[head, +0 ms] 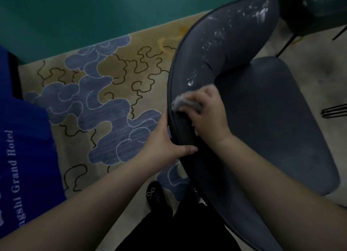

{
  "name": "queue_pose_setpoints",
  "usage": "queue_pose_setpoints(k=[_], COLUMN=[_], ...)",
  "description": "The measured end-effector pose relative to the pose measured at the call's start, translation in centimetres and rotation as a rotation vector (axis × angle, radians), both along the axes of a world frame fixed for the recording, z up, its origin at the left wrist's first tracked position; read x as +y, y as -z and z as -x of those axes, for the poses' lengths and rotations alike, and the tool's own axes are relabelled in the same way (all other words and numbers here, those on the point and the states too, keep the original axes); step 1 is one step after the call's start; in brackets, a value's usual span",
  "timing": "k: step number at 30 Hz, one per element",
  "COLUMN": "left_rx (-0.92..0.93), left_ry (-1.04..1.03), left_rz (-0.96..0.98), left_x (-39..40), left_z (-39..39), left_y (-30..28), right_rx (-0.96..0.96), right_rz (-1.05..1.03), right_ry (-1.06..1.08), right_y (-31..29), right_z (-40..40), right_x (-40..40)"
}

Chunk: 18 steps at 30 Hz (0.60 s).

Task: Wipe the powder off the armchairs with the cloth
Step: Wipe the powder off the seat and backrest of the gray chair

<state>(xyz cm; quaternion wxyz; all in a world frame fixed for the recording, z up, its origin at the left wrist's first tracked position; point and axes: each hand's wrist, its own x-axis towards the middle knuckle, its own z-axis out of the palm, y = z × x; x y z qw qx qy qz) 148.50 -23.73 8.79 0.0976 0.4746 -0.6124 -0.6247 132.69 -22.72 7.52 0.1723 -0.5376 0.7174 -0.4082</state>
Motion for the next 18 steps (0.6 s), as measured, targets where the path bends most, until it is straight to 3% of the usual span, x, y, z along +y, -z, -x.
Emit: queue_pose_setpoints(k=[4, 9, 14, 18], left_rx=[0.001, -0.002, -0.012, -0.03], left_ry=[-0.008, -0.04, -0.035, -0.037], left_rz=[0.007, -0.051, -0.111, -0.073], left_x=[-1.1, -2.9, -3.3, -3.2], left_z=[0.4, 1.2, 1.5, 1.7], left_y=[-0.3, -1.1, -1.5, -1.4], right_rx=[-0.204, -0.245, -0.291, -0.351], right_rz=[-0.05, -0.022, -0.043, -0.088], right_ry=[0.149, 0.019, 0.091, 0.012], right_y=[-0.2, 0.1, -0.2, 0.5], right_z=[1.1, 0.6, 2.7, 3.0], right_x=[-2.5, 4.3, -3.4, 0.7])
